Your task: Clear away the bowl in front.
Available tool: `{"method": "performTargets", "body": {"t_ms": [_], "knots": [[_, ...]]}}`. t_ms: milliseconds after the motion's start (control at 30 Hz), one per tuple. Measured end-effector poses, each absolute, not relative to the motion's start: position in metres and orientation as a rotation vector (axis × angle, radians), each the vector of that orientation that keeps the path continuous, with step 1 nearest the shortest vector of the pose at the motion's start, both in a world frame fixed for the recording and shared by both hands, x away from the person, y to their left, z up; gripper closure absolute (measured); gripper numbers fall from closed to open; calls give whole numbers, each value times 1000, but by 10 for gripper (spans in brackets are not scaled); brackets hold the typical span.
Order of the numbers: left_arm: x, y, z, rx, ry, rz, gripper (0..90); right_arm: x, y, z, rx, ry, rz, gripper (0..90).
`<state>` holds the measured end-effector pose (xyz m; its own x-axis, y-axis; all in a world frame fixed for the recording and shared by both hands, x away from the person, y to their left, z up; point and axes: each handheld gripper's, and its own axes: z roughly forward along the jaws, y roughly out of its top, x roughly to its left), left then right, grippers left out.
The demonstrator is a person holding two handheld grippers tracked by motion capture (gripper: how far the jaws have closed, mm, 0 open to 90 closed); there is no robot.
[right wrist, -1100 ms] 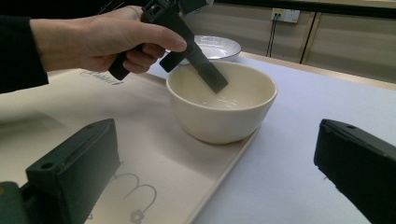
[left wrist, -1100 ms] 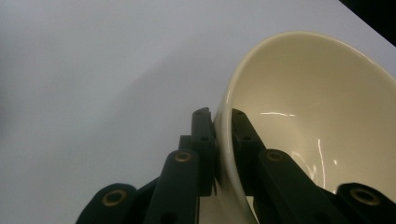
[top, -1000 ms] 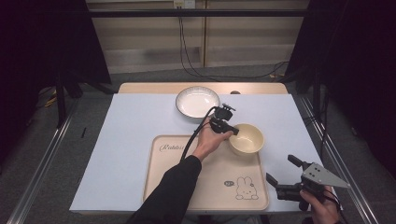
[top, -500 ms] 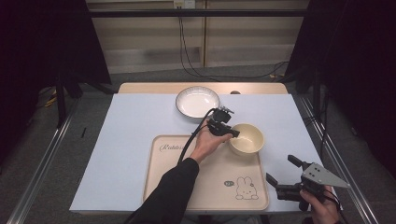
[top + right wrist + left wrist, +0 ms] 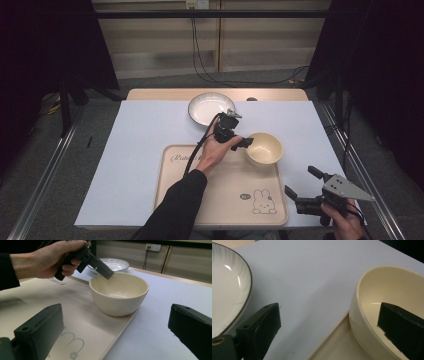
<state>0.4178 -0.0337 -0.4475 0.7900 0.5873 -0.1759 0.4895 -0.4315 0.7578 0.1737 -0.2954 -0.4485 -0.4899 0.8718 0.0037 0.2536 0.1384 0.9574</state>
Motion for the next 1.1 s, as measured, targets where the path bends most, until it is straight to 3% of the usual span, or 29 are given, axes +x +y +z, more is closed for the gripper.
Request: {"method": "performTargets", "body": {"t_ms": [600, 700, 1100], "knots": [[398, 22, -423, 1979, 802, 328, 21, 174, -294, -449, 1079, 1836, 1361, 0], [388, 41, -422, 1958, 809, 460, 28, 174, -295, -449, 1076, 1844, 1360, 0], [359, 108, -420, 1887, 941, 524, 24, 175, -293, -449, 1080, 1836, 1356, 0]]}}
